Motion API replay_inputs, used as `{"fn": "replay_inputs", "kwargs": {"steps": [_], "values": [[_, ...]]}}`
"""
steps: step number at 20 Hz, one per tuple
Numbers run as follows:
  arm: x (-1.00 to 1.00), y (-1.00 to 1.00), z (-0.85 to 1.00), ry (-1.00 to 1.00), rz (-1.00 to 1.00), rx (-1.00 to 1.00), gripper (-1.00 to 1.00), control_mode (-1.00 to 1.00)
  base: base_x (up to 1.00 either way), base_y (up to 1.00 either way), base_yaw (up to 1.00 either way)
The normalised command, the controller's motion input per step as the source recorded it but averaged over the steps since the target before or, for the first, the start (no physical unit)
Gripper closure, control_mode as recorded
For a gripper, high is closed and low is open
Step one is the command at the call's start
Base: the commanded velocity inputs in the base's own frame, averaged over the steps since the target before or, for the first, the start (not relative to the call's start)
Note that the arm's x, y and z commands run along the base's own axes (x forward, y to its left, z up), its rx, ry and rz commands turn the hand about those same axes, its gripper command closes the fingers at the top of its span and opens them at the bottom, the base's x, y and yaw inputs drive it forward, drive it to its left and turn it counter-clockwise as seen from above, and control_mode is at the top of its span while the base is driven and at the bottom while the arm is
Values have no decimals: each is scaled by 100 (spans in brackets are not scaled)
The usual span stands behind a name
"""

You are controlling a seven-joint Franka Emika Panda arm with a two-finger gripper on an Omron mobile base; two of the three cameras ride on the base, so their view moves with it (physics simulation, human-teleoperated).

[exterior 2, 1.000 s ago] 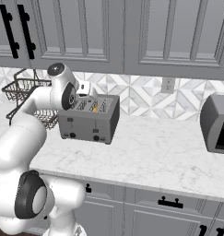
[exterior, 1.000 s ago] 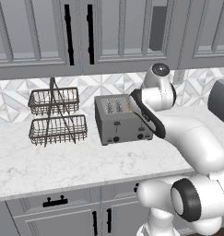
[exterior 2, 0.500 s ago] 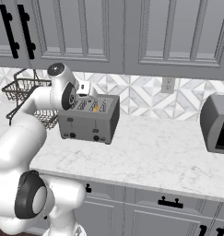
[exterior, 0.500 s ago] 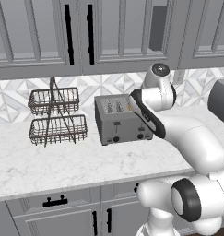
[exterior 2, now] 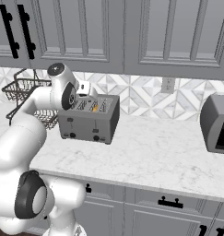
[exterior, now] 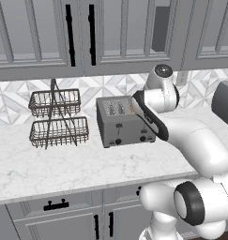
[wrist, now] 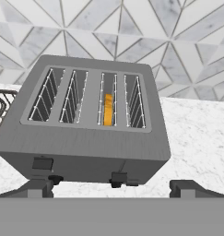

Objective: Start the toaster. Once the lever pops up, take the bread to the plate on the dining counter.

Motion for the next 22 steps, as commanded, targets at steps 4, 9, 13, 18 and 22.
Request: {"fn": "replay_inputs", "kwargs": {"steps": [4, 9, 13, 18, 22], "values": [[0, 0, 0, 0, 0, 0, -100, -100, 0, 0, 0], [0, 0, 0, 0, 0, 0, -100, -100, 0, 0, 0], [0, 0, 0, 0, 0, 0, -100, -100, 0, 0, 0], [0, 0, 0, 0, 0, 0, -100, -100, 0, 0, 0], [0, 0, 0, 0, 0, 0, -100, -100, 0, 0, 0]]}}
